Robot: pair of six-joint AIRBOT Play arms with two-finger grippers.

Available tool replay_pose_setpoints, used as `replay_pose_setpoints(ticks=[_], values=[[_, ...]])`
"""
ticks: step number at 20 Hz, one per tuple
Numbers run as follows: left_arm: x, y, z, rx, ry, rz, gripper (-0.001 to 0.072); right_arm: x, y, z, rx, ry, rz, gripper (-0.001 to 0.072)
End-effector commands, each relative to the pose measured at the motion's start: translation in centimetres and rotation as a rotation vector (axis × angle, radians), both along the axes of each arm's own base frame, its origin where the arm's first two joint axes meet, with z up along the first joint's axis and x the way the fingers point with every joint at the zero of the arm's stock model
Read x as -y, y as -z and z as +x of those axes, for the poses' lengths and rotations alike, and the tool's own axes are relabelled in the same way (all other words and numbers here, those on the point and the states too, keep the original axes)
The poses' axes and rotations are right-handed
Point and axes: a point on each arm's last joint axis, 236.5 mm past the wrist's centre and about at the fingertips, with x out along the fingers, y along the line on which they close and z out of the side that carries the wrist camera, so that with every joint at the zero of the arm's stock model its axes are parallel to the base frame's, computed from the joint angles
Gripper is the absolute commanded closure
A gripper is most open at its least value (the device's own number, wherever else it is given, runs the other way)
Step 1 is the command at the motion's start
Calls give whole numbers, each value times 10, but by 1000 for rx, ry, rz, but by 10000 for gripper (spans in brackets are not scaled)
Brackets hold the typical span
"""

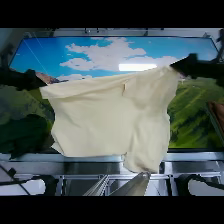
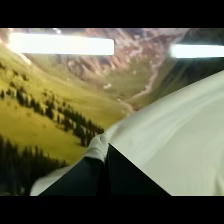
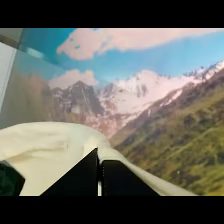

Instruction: Fold the shirts.

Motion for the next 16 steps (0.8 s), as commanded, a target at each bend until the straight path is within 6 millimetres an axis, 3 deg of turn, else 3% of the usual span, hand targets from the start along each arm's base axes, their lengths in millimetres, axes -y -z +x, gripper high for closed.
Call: replay_pose_setpoints(ticks=[1, 4, 7, 12, 16], values=[[-8, 88, 27, -132, 0, -36, 686, -4, 91, 41, -71, 22, 69, 690], [-2, 98, 60, -119, 18, -105, 686, 9, 112, 59, -91, 51, 105, 690], [-7, 94, 75, -131, 31, -120, 687, 13, 116, 48, -109, 5, 101, 690], [-17, 89, 45, -232, 74, -171, 688, 19, 167, -27, -367, -194, -38, 692], [-8, 112, 7, -379, 89, -240, 692, 15, 183, -54, -451, -243, -45, 692]])
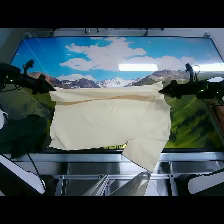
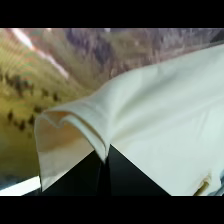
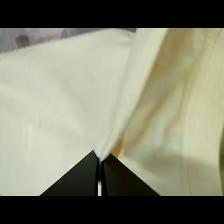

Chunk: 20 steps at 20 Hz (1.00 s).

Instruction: Fold the shirts.

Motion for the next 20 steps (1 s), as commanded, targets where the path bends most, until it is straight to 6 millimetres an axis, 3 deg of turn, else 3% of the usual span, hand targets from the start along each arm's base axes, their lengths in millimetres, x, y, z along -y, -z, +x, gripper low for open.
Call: replay_pose_setpoints(ticks=[1, 4, 7, 10, 11, 12, 13, 17, 18, 20], values=[[9, 20, -32, -127, 17, -60, 693, -1, 20, -32, -110, -62, -22, 692], [9, 38, -32, -130, -22, -49, 694, -4, 25, -41, -137, -66, -11, 692], [6, 39, -25, -108, -39, -34, 694, -2, 28, -43, -156, -60, -20, 690], [9, 36, -32, -129, -18, -51, 691, 8, 41, -56, -235, -60, -78, 678], [10, 34, -35, -137, -8, -59, 612, 9, 39, -58, -243, -62, -71, 593], [11, 29, -36, -139, 5, -64, 301, 11, 34, -60, -254, -66, -53, 426], [10, 23, -35, -133, 17, -66, 9, 13, 26, -63, -263, -78, -35, 376], [0, -20, -31, -174, 2, -68, 6, 49, -20, -70, -242, -34, -16, 376], [0, -28, -32, -175, -16, -62, 6, 61, -27, -78, -246, -22, -54, 376], [6, -40, -54, -199, -21, -70, 6, 80, -33, -107, -271, 9, -165, 376]])
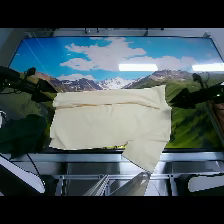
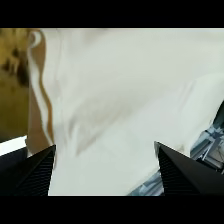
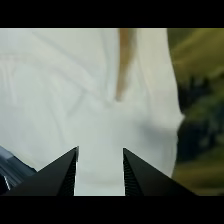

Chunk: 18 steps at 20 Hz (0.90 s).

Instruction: Fold the shirts.

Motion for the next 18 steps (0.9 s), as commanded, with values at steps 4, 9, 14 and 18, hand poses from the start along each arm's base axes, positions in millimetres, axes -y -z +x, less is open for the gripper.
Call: replay_pose_setpoints(ticks=[4, 9, 14, 18], values=[[22, -21, -85, -52, -11, -37, 6, 31, 14, -118, -287, 279, -268, 357], [27, 1, -162, -174, -161, -88, 6, -10, 62, -195, -389, 326, -269, 301], [13, 27, -224, -233, -210, 62, 6, -55, 87, -211, -373, 253, -169, 142], [7, 30, -230, -155, -263, 154, 6, -91, 93, -202, -328, 173, -97, 148]])
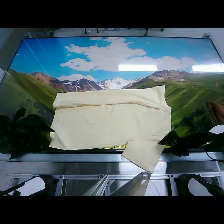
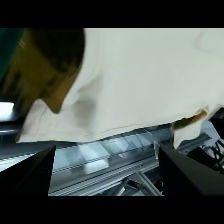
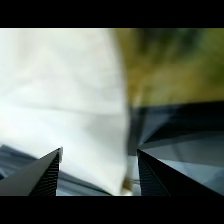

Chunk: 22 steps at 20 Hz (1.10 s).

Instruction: Fold the shirts.

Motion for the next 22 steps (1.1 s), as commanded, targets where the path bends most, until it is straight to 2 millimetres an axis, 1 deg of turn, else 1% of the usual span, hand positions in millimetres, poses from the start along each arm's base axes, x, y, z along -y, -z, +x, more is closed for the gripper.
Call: replay_pose_setpoints(ticks=[1, 2, 4, 6, 8, 11, 12, 14, 16, 17, 18, 19, 20, 21, 22], values=[[-9, 8, -10, 40, -24, 107, 6, -24, 16, 14, 89, -42, 24, 251], [-11, 8, -11, 46, -18, 131, 6, -33, 14, 15, 108, -63, 61, 470], [-21, 10, -20, 31, 4, 190, 6, -46, 11, 16, 139, -99, 113, 690], [-32, 14, -25, 13, 7, 246, 7, -47, 8, 18, 158, -105, 124, 688], [-32, 17, -26, -5, 0, 240, 8, -47, 5, 20, 179, -112, 121, 688], [-10, 20, -22, -35, -6, 128, 16, -46, -2, 24, 215, -115, 113, 688], [-3, 25, -24, -53, 15, 113, 16, -46, -4, 25, 222, -115, 113, 688], [12, 40, -36, -105, 77, 100, 16, -47, -8, 26, 234, -113, 112, 688], [24, 54, -44, -142, 115, 88, 16, -48, -13, 26, 249, -120, 117, 688], [28, 58, -45, -156, 135, 83, 18, -49, -16, 25, 257, -126, 123, 688], [31, 60, -45, -165, 151, 77, 172, -50, -20, 25, 265, -132, 128, 688], [31, 60, -42, -164, 163, 78, 435, -50, -23, 25, 270, -131, 128, 688], [31, 58, -36, -149, 169, 83, 665, -51, -25, 25, 280, -131, 127, 688], [29, 54, -30, -128, 173, 93, 692, -51, -29, 25, 289, -133, 129, 688], [26, 48, -23, -97, 171, 111, 691, -52, -32, 24, 296, -138, 133, 688]])
